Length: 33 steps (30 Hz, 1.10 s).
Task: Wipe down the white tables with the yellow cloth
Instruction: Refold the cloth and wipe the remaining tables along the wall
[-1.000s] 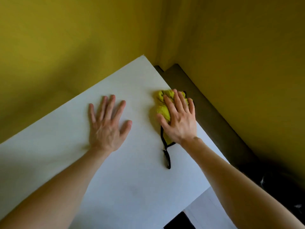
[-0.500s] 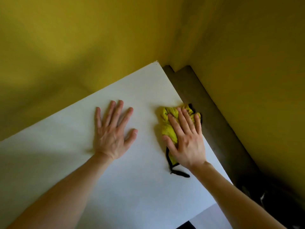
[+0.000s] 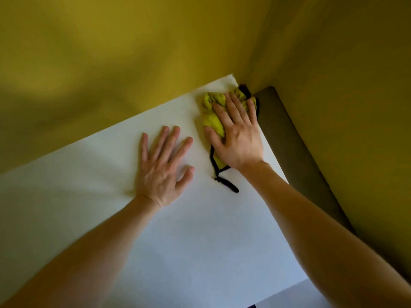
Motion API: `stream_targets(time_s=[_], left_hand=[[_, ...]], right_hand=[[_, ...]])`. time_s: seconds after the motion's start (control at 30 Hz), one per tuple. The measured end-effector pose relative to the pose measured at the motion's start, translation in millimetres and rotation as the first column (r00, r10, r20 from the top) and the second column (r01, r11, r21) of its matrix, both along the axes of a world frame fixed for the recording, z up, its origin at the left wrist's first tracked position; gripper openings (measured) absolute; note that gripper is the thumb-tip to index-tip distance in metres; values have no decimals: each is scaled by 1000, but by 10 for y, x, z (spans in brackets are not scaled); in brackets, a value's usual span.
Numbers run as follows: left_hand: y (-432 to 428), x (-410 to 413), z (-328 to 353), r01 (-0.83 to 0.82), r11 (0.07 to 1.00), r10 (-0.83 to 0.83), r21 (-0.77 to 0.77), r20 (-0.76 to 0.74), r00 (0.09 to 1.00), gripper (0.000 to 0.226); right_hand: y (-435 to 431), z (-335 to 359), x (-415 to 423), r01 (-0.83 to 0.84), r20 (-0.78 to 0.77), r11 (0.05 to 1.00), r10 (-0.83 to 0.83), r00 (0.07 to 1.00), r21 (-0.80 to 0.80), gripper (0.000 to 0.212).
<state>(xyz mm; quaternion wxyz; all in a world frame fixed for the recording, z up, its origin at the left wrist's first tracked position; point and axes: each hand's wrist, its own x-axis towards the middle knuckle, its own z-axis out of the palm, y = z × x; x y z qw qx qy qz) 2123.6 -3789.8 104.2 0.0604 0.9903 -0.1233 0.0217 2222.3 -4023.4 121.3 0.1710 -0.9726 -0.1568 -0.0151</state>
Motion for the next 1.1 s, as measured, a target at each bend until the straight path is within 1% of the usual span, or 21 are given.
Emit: stream_targets(time_s=[0.07, 0.13, 0.2, 0.23, 0.3, 0.37, 0.43, 0.5, 0.53, 0.63, 0.77, 0.83, 0.9, 1.0, 1.03, 1.1], left_hand=[[-5, 6, 9, 1, 1000, -1, 5, -5, 1000, 71], [-17, -5, 17, 3, 1000, -3, 8, -4, 1000, 72], [-32, -6, 19, -1, 1000, 0, 8, 7, 1000, 73], [-33, -10, 19, -6, 1000, 5, 5, 13, 1000, 72], [-34, -16, 12, -26, 1000, 27, -14, 39, 999, 72], [-45, -40, 15, -119, 993, 121, -28, 90, 989, 70], [-43, -74, 39, -233, 972, 233, -21, 128, 964, 67], [-69, -91, 79, -294, 956, 292, -7, 135, 947, 62], [-83, -88, 109, -298, 955, 296, -6, 134, 946, 60], [-101, -56, 206, -271, 962, 274, -38, 125, 954, 58], [-107, -63, 252, -266, 964, 268, -27, 107, 958, 54], [-133, -57, 234, -272, 962, 272, -11, 103, 957, 53], [-174, -46, 204, -272, 962, 272, -15, 108, 956, 51], [-175, -30, 167, -223, 975, 224, -19, 115, 968, 51], [-175, -28, 154, -170, 985, 171, -14, 124, 978, 51], [-183, -12, 146, -10, 1000, 10, 2, 152, 988, 51]], right_hand=[[-280, 51, -598, -28, -8, 999, 29, 1000, 34, 64], [-522, 130, -1203, -57, -54, 998, 57, 997, 7, 66], [-616, 160, -1521, -54, -91, 998, 53, 994, -12, 68], [-594, 146, -1497, -49, -94, 999, 47, 994, -10, 68], [-365, 80, -1150, -42, -72, 999, 42, 997, -10, 68], [52, -6, -564, -23, -41, 1000, 23, 999, -9, 67], [501, -27, -22, -6, -44, 999, 5, 999, -31, 69], [747, -28, 218, 3, -50, 998, -6, 999, -58, 70], [745, -30, 201, 3, -40, 999, -5, 999, -54, 70], [376, 16, -388, -53, 4, 998, 54, 999, -15, 65], [-295, 72, -1727, -100, -20, 995, 100, 995, -7, 68], [-499, 71, -2122, -103, -44, 994, 102, 994, -21, 70], [-577, 44, -2229, -86, -62, 995, 83, 995, -44, 70], [-476, -3, -2034, -58, -66, 995, 53, 996, -77, 70], [-414, -26, -1872, -40, -69, 995, 34, 997, -87, 70], [-252, -27, -1450, 29, -61, 995, -35, 998, -95, 69]])
